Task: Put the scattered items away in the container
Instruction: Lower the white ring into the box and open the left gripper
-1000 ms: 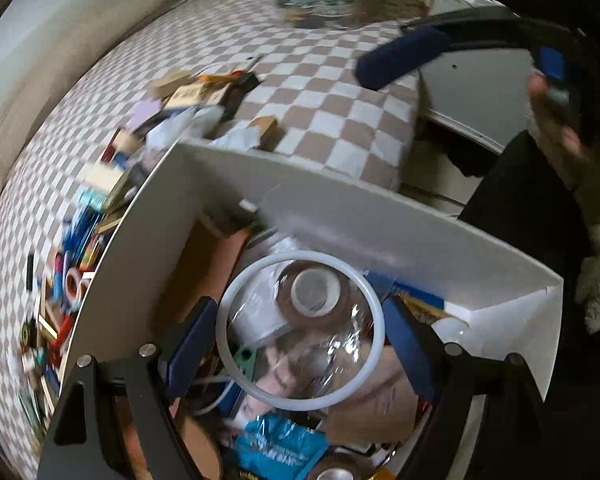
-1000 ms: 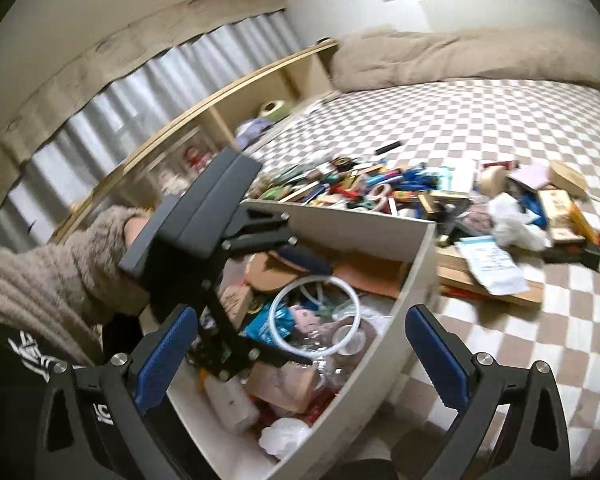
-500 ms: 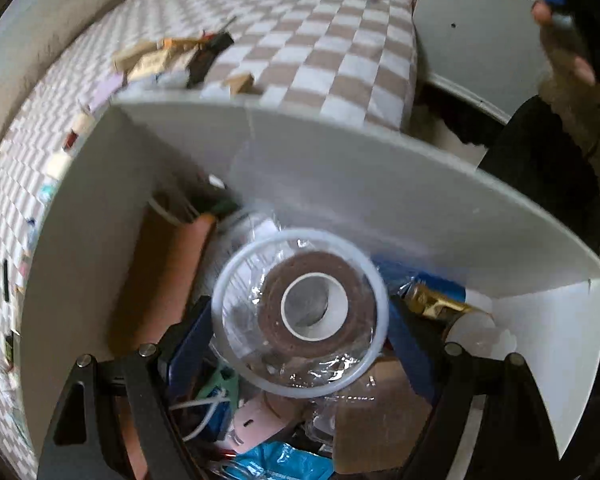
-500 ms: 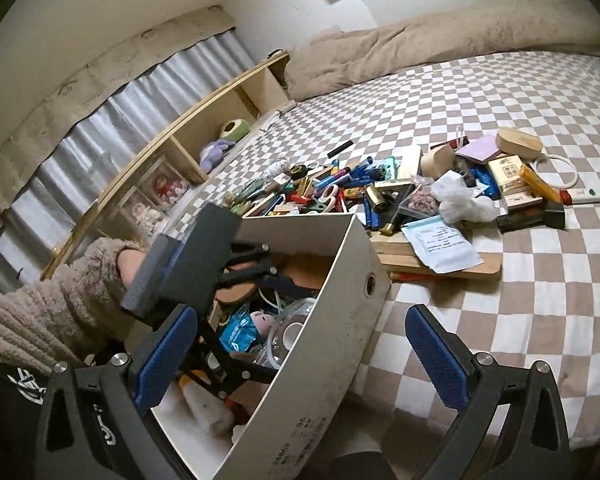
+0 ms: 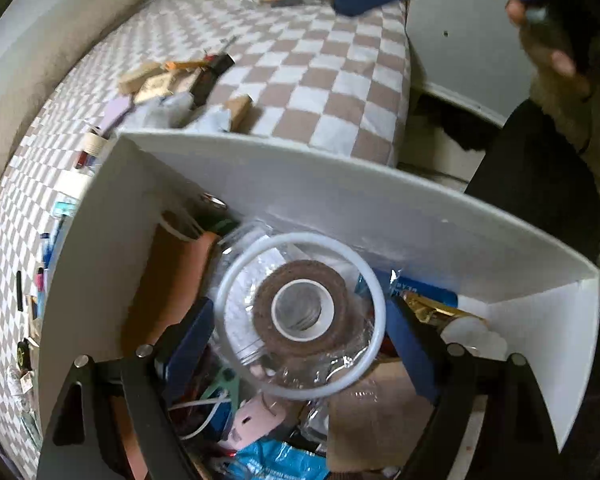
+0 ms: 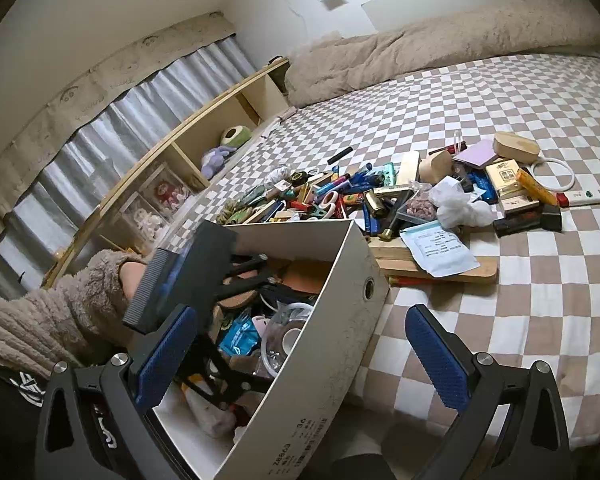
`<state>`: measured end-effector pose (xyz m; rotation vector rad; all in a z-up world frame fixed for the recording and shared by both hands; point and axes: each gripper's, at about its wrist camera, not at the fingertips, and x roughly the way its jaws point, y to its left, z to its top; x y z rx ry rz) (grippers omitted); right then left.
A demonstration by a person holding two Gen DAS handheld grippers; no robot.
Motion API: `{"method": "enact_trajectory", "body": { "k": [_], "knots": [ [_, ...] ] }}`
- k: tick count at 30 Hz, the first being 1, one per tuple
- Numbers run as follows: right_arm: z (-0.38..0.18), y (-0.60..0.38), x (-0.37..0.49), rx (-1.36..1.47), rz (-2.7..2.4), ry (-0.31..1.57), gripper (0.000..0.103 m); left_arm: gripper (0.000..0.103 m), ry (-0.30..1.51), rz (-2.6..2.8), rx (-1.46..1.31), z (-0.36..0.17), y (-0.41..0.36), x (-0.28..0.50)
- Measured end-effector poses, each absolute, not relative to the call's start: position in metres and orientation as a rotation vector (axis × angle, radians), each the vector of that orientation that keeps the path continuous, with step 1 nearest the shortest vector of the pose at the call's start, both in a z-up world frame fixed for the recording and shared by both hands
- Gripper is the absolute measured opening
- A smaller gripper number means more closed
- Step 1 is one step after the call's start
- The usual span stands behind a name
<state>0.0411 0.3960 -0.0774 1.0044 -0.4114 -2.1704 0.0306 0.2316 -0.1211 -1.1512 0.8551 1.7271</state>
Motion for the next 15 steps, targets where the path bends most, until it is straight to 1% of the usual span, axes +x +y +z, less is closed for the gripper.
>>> {"method": "enact_trajectory", "body": {
  "k": [8, 12, 15],
  "knots": [
    [-0.081, 0.398, 0.04, 1.016, -2.172, -0.426, 0.103, 0.087, 0.701, 1.792, -1.148, -0.093, 0.213, 0.03],
    [-0.081, 0.395, 0.04, 1.019, -2.172, -0.414, 0.103, 0.087, 0.71, 1.829, -1.153, -0.091, 0.209, 0.033],
    [-0.081, 0.394, 0.04, 1.02, -2.172, -0.414, 0.103, 0.087, 0.677, 1.856, -1.163, -0.088, 0.199, 0.034]
  ]
}}
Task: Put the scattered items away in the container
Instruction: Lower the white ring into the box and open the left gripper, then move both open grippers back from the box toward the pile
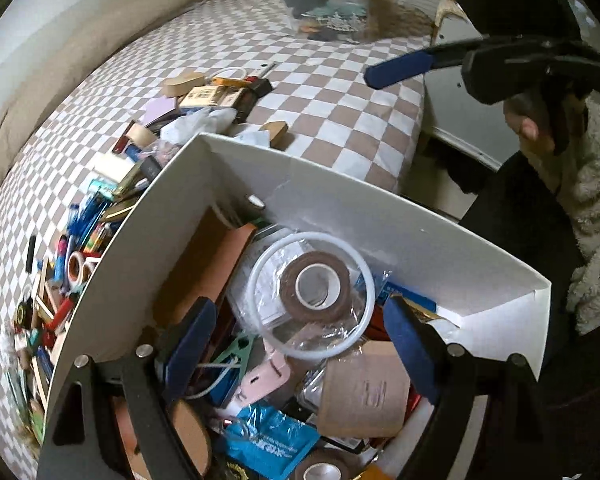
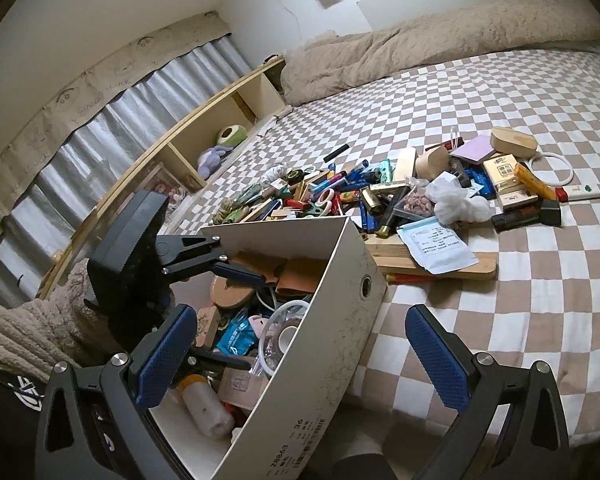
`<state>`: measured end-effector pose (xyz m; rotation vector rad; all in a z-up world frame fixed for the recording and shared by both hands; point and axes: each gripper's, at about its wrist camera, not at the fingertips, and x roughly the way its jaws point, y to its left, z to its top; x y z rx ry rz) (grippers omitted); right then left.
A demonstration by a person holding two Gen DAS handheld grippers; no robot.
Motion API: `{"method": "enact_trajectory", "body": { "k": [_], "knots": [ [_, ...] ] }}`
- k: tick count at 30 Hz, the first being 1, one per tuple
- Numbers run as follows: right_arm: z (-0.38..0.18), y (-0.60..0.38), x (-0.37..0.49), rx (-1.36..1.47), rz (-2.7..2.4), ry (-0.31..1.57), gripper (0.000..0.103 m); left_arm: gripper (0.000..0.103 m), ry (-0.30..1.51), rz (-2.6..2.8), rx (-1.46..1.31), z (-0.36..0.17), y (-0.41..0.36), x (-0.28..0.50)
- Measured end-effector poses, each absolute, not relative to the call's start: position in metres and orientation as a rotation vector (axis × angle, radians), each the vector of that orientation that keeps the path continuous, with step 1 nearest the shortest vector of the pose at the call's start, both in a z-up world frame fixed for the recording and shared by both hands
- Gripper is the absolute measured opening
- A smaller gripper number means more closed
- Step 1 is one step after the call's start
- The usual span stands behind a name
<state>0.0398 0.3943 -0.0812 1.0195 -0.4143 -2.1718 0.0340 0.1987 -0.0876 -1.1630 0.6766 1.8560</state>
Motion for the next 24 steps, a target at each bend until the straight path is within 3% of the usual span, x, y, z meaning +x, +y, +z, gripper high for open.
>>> {"method": "enact_trajectory", "body": {
  "k": [9, 13, 24],
  "knots": [
    [-0.074, 0.373, 0.047, 0.934, -2.206, -0.282, 0.103, 0.087, 0.524, 2.037, -1.127, -0.068, 0.165, 0.034],
    [-0.068, 0.36, 0.051, 0.899, -2.245, -0.217, 0.103, 0.103, 0.465, 2.121, -1.057, -0.056, 0.149, 0.036],
    [-0.045, 0.328, 0.044, 0.875, -2.286, -0.113, 0.103, 0.103, 0.269, 2.273, -0.945, -0.026, 0.102, 0.033]
  ]
}}
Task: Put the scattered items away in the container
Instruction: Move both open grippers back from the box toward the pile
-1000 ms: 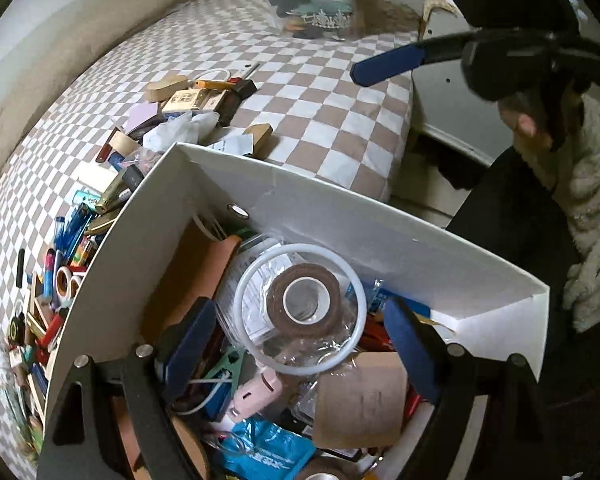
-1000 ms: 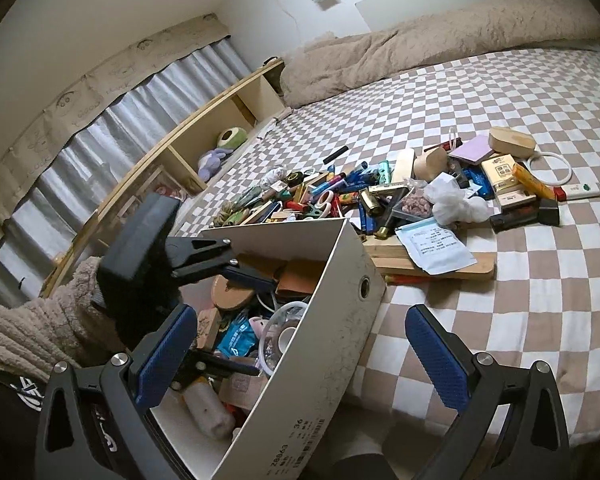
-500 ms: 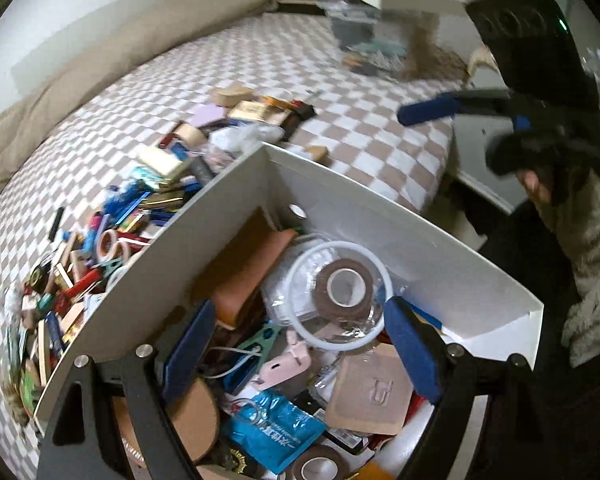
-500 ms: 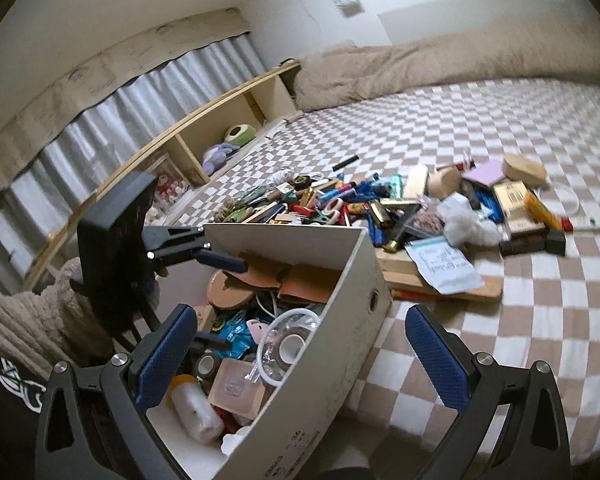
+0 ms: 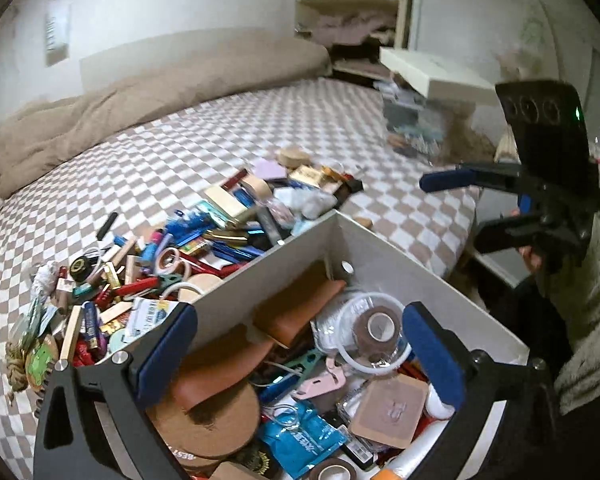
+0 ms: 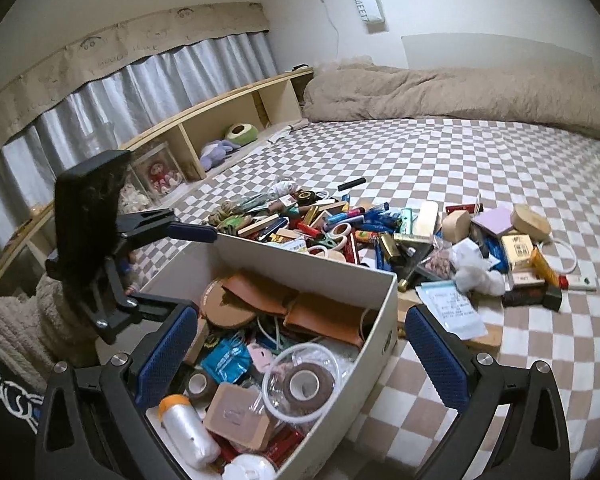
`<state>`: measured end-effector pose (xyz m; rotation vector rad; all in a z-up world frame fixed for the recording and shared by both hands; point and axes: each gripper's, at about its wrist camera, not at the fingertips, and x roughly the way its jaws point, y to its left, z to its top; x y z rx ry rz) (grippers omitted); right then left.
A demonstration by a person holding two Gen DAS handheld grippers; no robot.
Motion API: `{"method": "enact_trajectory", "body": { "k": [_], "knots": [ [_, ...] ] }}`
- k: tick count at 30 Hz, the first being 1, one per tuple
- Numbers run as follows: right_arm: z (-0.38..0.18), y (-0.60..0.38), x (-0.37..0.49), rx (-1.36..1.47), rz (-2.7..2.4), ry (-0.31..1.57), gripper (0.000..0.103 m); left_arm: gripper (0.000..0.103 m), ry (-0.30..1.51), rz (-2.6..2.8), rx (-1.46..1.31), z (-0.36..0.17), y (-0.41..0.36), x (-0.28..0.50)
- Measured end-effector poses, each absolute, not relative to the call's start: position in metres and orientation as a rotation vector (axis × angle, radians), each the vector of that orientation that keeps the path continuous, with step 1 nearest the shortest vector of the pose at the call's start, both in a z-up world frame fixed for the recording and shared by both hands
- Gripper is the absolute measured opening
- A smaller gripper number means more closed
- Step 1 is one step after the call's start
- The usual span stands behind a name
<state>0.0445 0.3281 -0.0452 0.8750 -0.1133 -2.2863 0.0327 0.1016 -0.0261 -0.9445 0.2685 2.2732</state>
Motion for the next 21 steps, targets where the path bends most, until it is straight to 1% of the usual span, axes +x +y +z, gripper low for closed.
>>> {"method": "enact_trajectory", "body": {
  "k": [13, 21],
  "knots": [
    [-0.022, 0.281, 0.032, 0.873, -2.293, -0.004, 0.103, 0.103, 0.183, 2.418, -0.903, -0.007, 0.062, 0.028],
    [-0.009, 0.269, 0.026, 0.853, -2.341, -0.002, 0.103, 0.103, 0.13, 2.497, -0.847, 0.01, 0.037, 0.031]
  ]
}}
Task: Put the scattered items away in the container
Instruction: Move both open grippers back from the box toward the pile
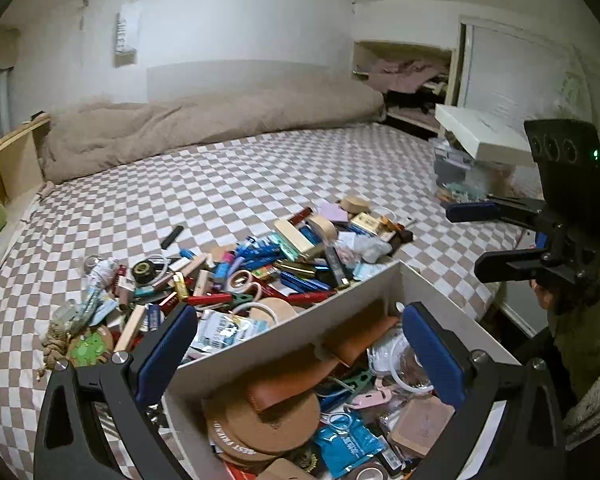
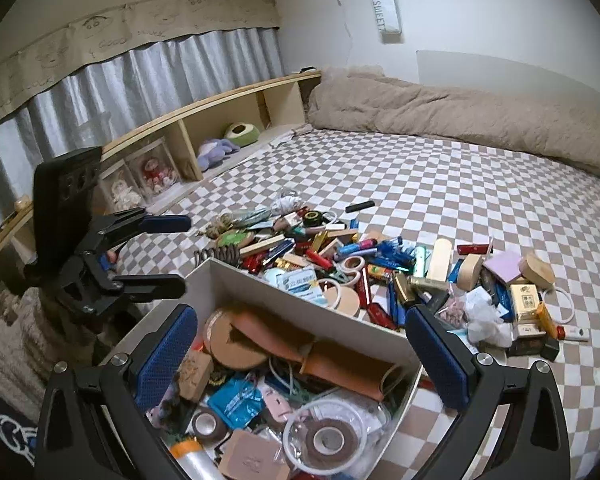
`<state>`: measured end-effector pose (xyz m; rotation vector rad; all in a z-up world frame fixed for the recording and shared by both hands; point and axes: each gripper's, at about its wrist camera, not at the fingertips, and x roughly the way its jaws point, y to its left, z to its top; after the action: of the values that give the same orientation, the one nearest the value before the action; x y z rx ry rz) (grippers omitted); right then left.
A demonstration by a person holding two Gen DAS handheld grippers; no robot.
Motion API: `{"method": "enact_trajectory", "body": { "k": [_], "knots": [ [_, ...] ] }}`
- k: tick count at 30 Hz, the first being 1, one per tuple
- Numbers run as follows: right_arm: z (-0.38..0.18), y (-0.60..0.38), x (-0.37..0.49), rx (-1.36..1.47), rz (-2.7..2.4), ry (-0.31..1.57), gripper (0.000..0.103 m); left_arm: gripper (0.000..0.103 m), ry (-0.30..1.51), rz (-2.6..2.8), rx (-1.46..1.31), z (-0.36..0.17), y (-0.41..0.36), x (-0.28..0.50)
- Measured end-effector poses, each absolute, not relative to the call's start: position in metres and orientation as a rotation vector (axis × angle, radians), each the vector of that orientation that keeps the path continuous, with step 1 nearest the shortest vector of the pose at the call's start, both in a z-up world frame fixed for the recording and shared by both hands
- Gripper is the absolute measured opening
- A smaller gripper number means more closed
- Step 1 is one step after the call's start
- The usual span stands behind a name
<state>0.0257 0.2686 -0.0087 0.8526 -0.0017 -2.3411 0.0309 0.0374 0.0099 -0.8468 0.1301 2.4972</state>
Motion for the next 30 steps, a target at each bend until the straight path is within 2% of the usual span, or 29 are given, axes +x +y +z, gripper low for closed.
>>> {"method": "enact_trajectory", "body": {
  "k": [10, 19, 30],
  "knots": [
    [0.004, 0.271, 0.017, 0.732, -2.514, 0.012, 0.103, 0.103, 0.113, 2.692, -0.738, 0.032, 0.0, 0.031],
    [0.012, 0.294, 0.005, 0.669, -2.593, -0.066, 0.103, 0.103, -0.009, 2.883, -0.646, 0.048, -0.057, 0.026],
    [0.004, 0.324, -0.017, 0.648, -2.704, -0.148, 0.103, 0.103, -0.094, 3.034, -0.664, 0.037, -0.103, 0.012]
  ]
}}
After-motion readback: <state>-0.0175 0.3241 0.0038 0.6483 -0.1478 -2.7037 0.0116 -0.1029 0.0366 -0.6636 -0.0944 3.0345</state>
